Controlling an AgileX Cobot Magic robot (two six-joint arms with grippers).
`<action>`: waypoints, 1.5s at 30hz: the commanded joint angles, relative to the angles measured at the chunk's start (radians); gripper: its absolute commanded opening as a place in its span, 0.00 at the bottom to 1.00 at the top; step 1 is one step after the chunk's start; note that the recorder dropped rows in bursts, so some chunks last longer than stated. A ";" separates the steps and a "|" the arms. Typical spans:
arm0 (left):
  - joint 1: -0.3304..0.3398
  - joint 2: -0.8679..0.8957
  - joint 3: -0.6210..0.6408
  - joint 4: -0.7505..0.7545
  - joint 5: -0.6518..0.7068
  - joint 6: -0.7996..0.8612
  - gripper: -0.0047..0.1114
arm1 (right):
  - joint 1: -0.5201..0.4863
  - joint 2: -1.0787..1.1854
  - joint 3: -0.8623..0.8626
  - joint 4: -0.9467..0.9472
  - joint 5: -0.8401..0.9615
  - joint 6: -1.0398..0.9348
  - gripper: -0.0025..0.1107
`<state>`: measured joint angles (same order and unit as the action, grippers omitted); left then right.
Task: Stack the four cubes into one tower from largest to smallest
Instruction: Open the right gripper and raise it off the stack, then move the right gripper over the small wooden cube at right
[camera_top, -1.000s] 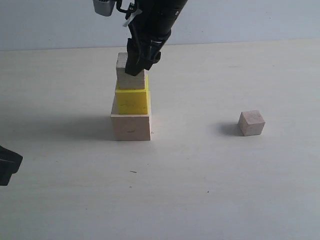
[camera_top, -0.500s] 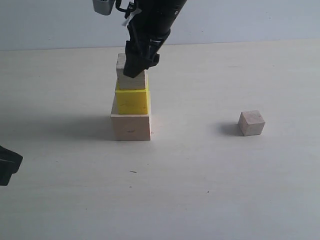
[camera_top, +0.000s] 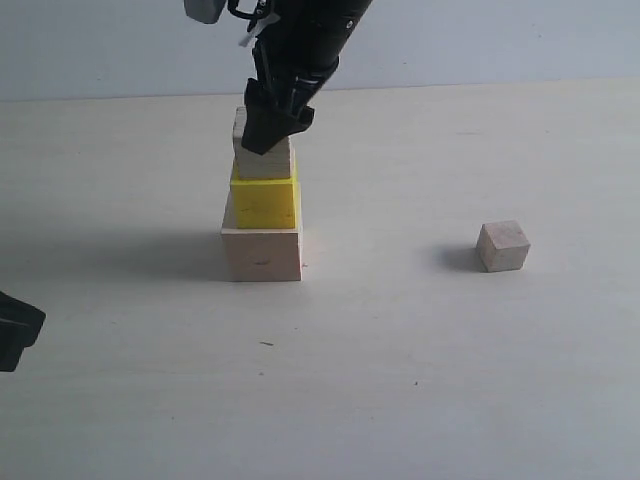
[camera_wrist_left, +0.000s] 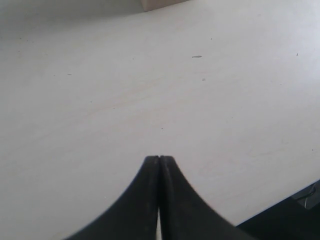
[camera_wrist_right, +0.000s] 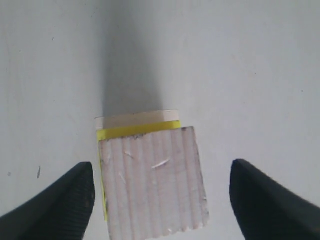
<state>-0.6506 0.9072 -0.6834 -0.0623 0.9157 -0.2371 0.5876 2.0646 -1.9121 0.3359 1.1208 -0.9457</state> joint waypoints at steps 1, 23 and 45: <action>0.003 -0.006 0.005 0.000 -0.006 -0.001 0.05 | -0.001 -0.033 0.000 0.012 -0.008 0.034 0.66; 0.003 -0.006 0.005 0.000 -0.011 -0.001 0.05 | -0.020 -0.345 0.004 -0.271 0.086 0.500 0.02; 0.003 -0.006 0.008 -0.003 -0.084 0.023 0.05 | -0.188 -0.629 0.926 -0.435 -0.336 1.004 0.02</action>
<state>-0.6506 0.9072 -0.6774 -0.0623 0.8722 -0.2198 0.4051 1.4231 -1.0366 -0.0844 0.8205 0.0363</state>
